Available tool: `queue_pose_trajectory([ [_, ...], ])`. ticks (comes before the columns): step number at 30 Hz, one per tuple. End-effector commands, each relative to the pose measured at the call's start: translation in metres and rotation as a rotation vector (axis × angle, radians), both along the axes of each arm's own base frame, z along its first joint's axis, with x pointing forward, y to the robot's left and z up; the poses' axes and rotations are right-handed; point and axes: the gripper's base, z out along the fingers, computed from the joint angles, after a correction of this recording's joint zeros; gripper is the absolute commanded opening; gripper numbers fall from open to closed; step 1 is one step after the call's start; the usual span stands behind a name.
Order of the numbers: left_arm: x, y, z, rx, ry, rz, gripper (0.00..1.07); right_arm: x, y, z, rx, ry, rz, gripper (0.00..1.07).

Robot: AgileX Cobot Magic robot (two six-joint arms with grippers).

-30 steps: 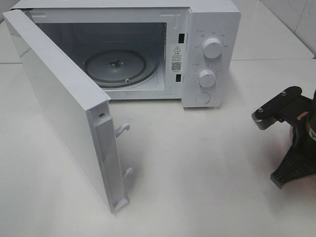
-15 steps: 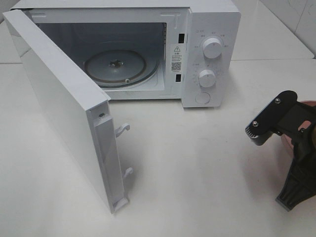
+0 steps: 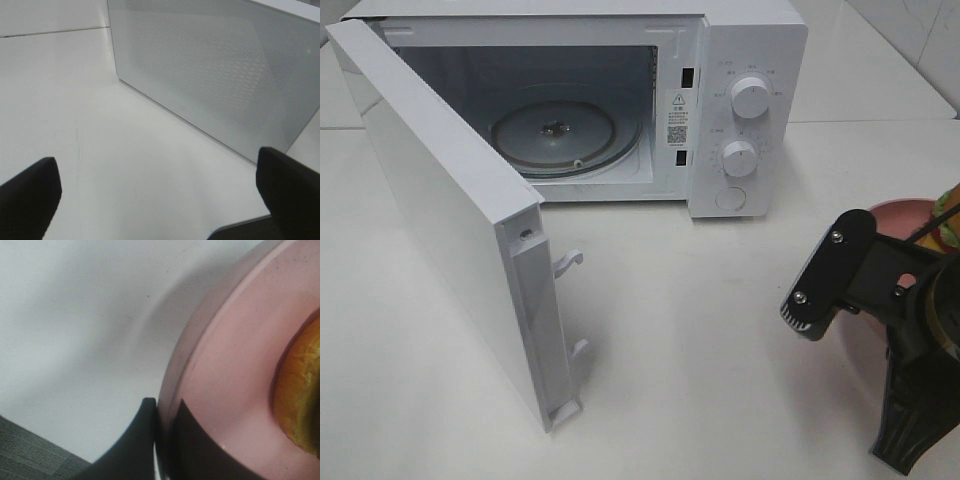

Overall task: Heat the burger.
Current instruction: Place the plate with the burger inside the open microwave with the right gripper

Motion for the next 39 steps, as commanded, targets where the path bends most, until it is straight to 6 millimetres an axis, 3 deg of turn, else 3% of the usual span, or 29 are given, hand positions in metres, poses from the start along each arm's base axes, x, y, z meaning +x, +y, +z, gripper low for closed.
queue_pose_trajectory([
  [1,-0.003,0.000,0.000,-0.008,-0.025,0.000,0.98,-0.003,0.001,0.005,-0.089,-0.035,0.103,0.00],
  [8,-0.003,0.000,0.000,-0.008,-0.025,0.000,0.98,-0.014,0.009,0.011,-0.087,-0.044,0.208,0.00],
  [18,-0.003,0.000,0.000,-0.008,-0.025,0.000,0.98,-0.035,0.002,0.013,-0.112,-0.033,0.427,0.00],
  [33,-0.003,0.000,0.000,-0.008,-0.025,0.000,0.98,-0.036,0.005,0.019,-0.191,-0.004,0.776,0.00],
  [39,-0.003,0.000,0.000,-0.008,-0.025,0.000,0.98,-0.037,0.007,0.019,-0.189,0.006,0.810,0.00],
])
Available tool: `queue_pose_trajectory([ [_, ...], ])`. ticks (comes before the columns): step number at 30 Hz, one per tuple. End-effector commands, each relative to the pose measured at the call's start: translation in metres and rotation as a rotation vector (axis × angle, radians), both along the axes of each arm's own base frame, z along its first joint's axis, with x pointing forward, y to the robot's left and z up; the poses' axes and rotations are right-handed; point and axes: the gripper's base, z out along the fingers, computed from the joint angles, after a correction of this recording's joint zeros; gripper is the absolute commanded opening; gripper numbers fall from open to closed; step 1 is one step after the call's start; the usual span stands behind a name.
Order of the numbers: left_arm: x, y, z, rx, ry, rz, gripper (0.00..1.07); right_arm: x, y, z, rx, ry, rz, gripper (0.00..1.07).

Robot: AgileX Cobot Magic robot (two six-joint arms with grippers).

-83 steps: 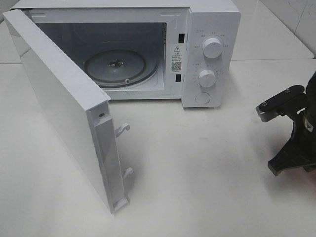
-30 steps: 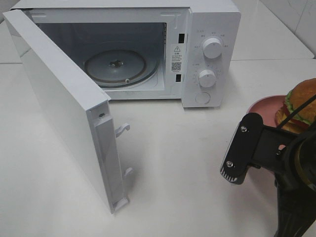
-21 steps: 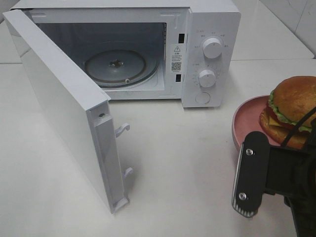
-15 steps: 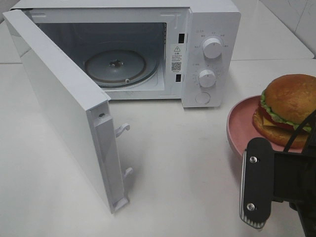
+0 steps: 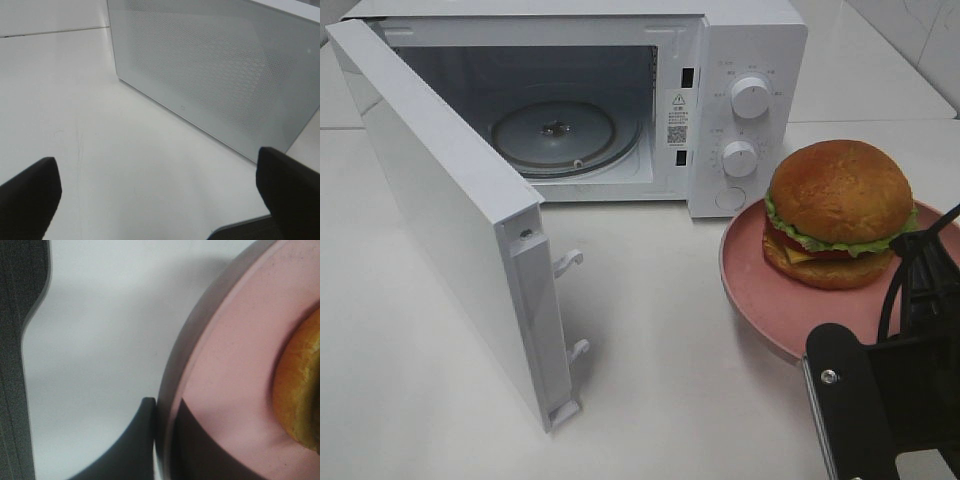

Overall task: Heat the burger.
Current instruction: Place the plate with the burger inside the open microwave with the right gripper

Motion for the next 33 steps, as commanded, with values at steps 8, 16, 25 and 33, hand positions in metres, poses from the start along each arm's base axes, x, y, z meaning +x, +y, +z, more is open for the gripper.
queue_pose_trajectory([
  [8,-0.003,0.000,0.000,-0.008,-0.025,0.000,0.98,0.002,0.007,0.002,-0.033,-0.019,0.230,0.00],
  [16,-0.003,0.000,0.000,-0.008,-0.025,0.000,0.98,0.002,0.016,0.003,-0.011,-0.033,0.374,0.00],
  [25,-0.003,0.000,0.000,-0.008,-0.025,0.000,0.98,0.016,0.018,0.004,0.077,-0.049,0.428,0.00],
  [33,-0.003,0.000,0.000,-0.008,-0.025,0.000,0.98,0.031,0.010,0.005,0.079,-0.067,0.483,0.00],
])
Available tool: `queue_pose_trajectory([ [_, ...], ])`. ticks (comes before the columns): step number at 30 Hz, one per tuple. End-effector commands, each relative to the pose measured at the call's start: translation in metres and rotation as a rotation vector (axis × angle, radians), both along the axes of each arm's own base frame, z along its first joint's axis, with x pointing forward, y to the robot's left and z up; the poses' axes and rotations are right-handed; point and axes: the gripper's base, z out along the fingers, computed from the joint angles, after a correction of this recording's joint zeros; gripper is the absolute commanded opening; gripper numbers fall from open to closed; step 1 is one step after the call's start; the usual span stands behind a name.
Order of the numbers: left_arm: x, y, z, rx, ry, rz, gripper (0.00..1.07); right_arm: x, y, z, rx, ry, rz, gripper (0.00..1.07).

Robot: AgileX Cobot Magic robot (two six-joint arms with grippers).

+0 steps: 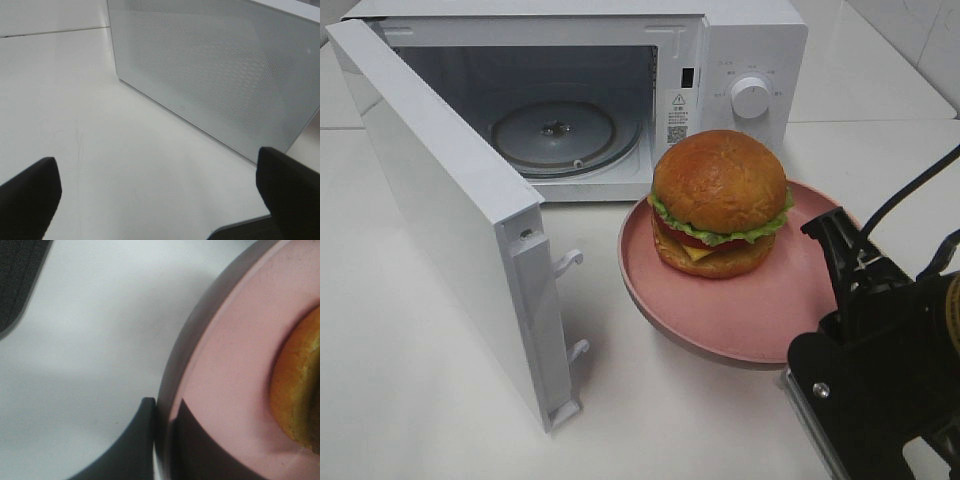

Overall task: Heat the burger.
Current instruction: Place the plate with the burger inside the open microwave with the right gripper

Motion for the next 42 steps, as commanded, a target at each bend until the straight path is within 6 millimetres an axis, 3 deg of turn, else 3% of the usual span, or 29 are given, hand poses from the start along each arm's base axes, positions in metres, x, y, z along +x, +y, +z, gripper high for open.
queue_pose_trajectory([
  [1,-0.003,0.000,0.000,-0.008,-0.025,0.000,0.98,0.007,0.000,0.005,0.021,-0.052,0.064,0.00],
  [9,-0.003,0.000,0.000,-0.008,-0.025,0.000,0.98,0.019,-0.002,0.000,0.018,-0.044,0.130,0.00],
  [13,-0.003,0.000,0.000,-0.008,-0.025,0.000,0.98,0.024,0.007,-0.009,0.014,-0.009,0.188,0.00],
  [28,-0.003,0.000,0.000,-0.008,-0.025,0.000,0.98,0.052,0.038,-0.010,0.038,-0.024,0.227,0.00],
  [42,-0.003,0.000,0.000,-0.008,-0.025,0.000,0.98,0.083,0.046,-0.008,0.055,-0.033,0.200,0.00],
])
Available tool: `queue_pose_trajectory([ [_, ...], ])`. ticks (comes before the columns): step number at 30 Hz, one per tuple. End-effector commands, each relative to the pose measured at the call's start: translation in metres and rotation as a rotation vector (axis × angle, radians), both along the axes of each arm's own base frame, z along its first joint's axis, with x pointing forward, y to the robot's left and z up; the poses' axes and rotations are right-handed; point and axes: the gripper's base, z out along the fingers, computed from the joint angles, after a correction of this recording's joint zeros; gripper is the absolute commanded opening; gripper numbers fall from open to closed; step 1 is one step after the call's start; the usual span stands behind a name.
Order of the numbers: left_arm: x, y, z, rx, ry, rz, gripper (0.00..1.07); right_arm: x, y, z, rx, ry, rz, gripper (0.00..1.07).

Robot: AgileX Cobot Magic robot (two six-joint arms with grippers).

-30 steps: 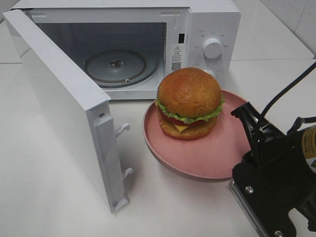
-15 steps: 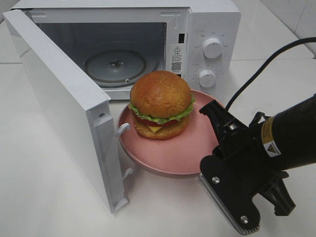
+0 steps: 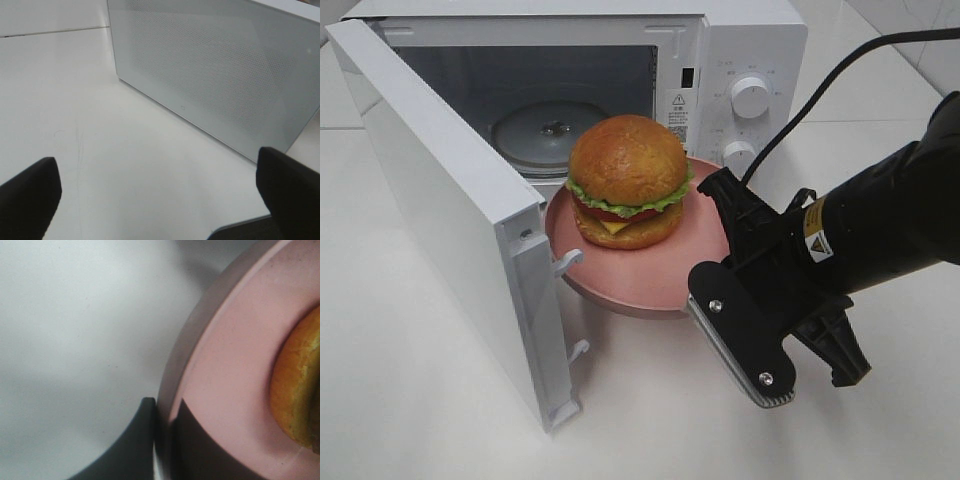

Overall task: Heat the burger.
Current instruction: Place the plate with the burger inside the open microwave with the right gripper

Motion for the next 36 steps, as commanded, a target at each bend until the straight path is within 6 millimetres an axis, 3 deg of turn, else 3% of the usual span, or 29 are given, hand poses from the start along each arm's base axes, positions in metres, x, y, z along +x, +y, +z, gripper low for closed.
queue_pose_trajectory([
  [1,-0.003,0.000,0.000,-0.008,-0.025,0.000,0.98,0.011,0.006,0.008,0.054,-0.063,0.015,0.00],
  [10,-0.003,0.000,0.000,-0.008,-0.025,0.000,0.98,0.028,0.018,0.007,0.075,-0.038,0.026,0.00],
  [19,-0.003,0.000,0.000,-0.008,-0.025,0.000,0.98,0.051,0.014,0.010,0.083,-0.032,0.000,0.00],
  [36,-0.002,0.000,-0.001,-0.007,-0.025,0.001,0.98,0.074,0.022,0.008,0.100,-0.009,0.015,0.00],
])
